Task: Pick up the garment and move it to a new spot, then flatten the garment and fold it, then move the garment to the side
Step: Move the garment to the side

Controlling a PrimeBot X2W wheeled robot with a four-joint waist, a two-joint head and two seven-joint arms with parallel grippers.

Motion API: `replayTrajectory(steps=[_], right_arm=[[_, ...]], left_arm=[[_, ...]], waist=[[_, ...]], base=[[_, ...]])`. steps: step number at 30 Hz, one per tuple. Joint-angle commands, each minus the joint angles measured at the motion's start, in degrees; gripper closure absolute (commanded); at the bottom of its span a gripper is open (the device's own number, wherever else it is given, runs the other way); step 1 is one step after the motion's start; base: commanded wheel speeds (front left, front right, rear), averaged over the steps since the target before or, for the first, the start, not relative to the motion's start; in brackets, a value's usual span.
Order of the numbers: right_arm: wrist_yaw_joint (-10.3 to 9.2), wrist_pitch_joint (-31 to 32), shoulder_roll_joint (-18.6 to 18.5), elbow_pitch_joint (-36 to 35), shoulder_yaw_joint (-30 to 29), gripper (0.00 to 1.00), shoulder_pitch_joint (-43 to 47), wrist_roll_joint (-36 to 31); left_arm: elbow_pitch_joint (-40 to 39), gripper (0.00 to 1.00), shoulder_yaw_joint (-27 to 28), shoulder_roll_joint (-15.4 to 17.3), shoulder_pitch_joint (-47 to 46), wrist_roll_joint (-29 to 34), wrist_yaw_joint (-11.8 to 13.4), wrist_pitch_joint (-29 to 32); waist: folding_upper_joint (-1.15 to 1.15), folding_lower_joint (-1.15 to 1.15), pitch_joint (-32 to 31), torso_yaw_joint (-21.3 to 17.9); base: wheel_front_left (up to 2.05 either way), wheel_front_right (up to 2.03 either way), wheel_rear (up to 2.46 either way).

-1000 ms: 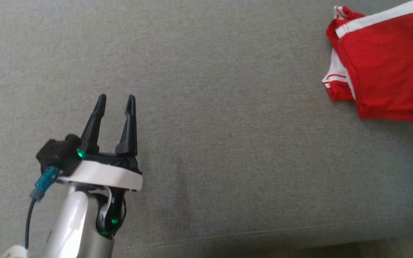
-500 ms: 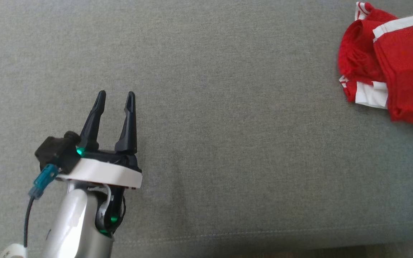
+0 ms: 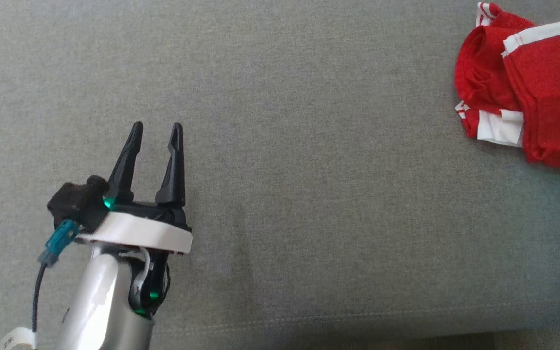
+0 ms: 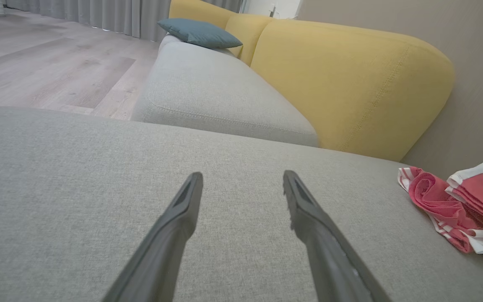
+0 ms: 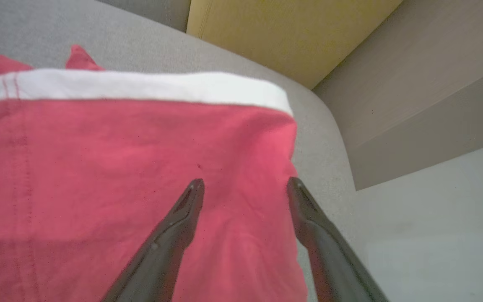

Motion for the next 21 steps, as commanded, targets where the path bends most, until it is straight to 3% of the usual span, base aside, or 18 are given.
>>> replayTrajectory(steps=[1,9,21], right_arm=[[0.18,0.24,-0.77,-2.85,-0.59,0.00,0.59,-0.88],[0.18,-2.38,4.50,-8.82,-1.98,0.00,1.17,-2.03],[0.18,-18.54,20.21,-16.63,0.64,0.00,9.36,2.37]], left_arm=[[-1.68,0.00,2.06,0.50,-1.75,0.05,0.02,-0.29],[-1.58,0.00,2.12,0.50,-0.89,-0.50,0.61,-0.29],[-3.14,0.00,3.07,0.50,2.20,-0.59,2.46,-0.29]], waist=[[0.00,0.00,-0.51,0.01],[0.00,0.00,-3.61,0.35],[0.00,0.00,-10.85,1.56]], base=[[0.00,0.00,0.00],[0.00,0.00,0.00],[0.00,0.00,0.00]])
